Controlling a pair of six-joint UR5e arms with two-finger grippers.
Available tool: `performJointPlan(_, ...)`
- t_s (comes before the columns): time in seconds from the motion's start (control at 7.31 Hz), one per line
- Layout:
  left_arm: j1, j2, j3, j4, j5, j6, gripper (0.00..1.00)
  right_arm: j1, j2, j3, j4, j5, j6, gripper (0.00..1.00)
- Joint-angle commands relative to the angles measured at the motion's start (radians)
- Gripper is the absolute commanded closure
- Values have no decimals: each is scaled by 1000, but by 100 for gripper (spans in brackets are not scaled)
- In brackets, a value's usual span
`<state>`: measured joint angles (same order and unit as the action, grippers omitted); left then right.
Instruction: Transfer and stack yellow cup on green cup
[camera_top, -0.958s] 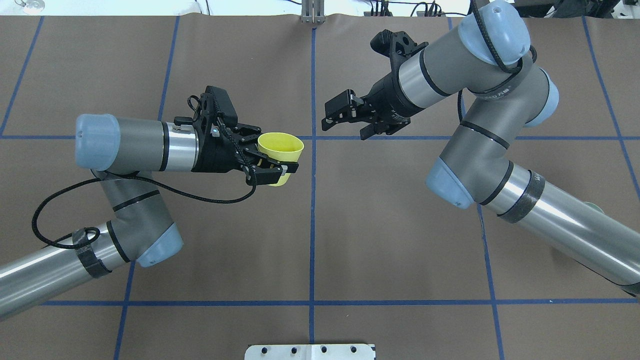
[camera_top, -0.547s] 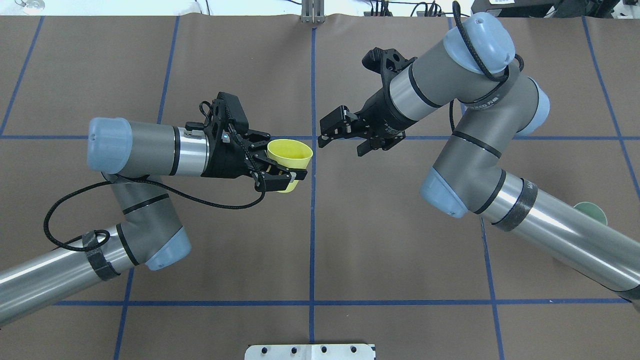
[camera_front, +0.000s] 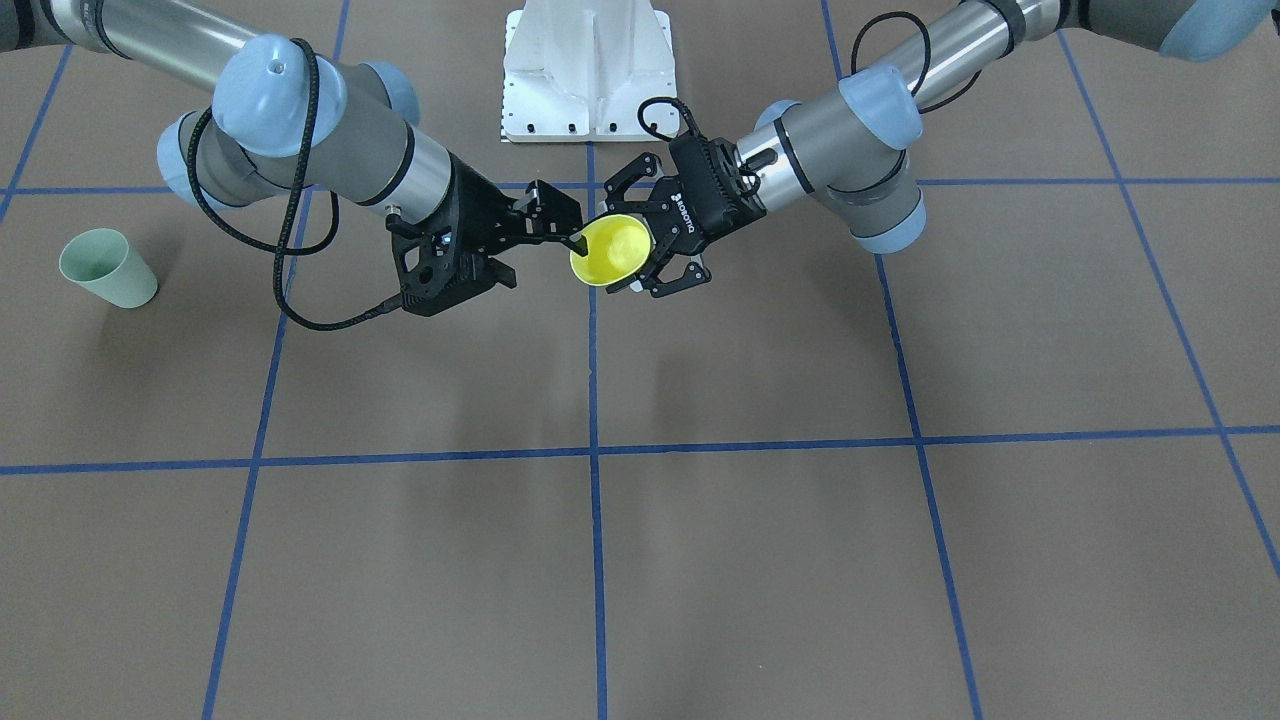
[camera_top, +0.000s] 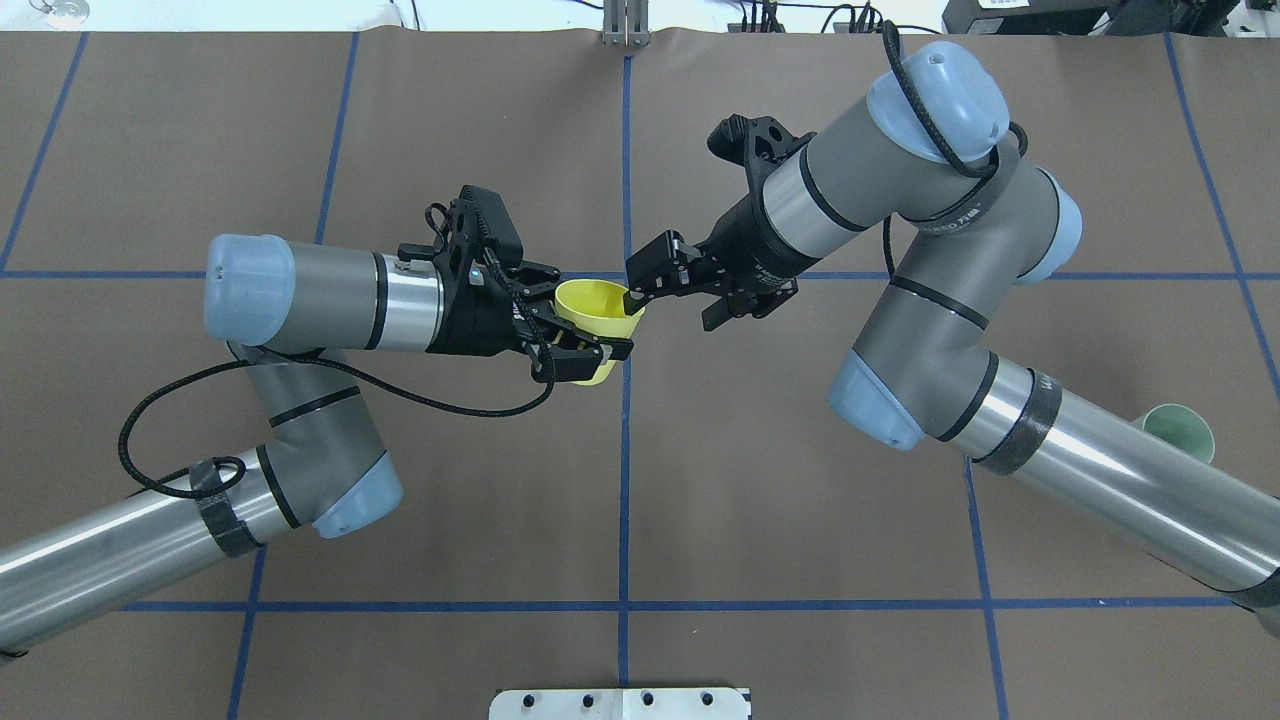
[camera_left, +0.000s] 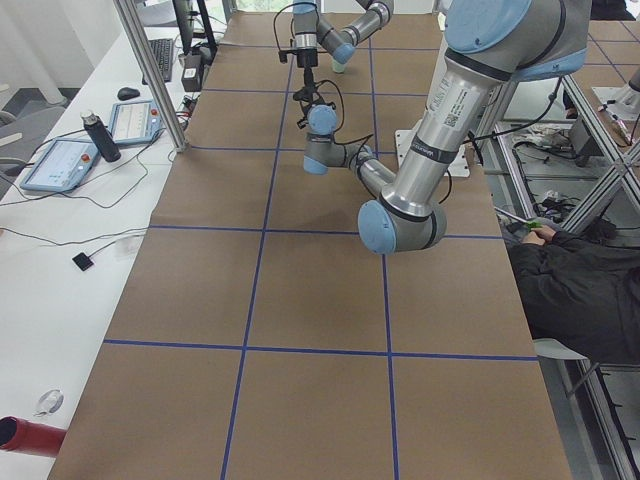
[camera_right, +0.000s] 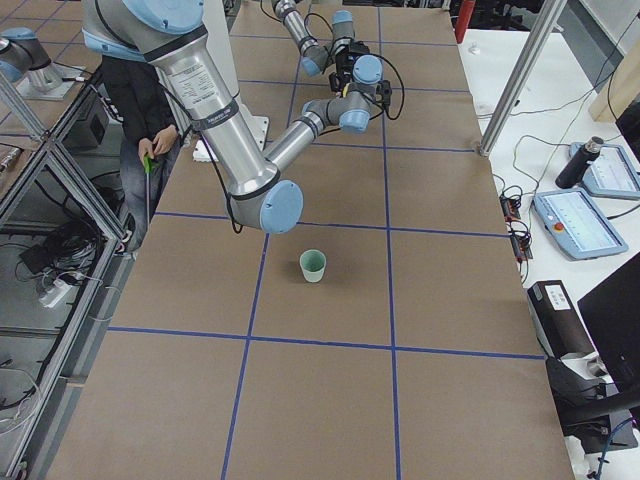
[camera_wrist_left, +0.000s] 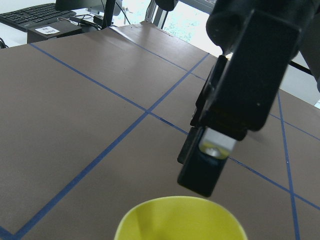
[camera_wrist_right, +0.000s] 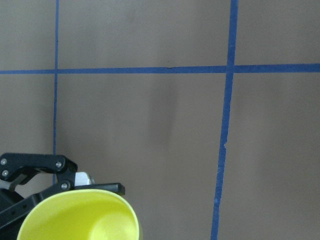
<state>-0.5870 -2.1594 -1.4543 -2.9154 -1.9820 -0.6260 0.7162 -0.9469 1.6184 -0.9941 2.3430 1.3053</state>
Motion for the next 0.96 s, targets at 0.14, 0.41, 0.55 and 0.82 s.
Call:
performJointPlan(0.14,12,-7,8,-2,0,-1,76,-6,0,0,-30,5,2,6)
performJointPlan(0.41,24,-8,8,-2,0,-1,76,-7,-1,0,-31,9,2,15)
performJointPlan(0.55,33,-10,8,-4,0,-1,76,-7,-1,0,-31,9,8,20)
performJointPlan(0.82,39,-31,20,1,2,-1,76,-7,-1,0,-31,9,26,28)
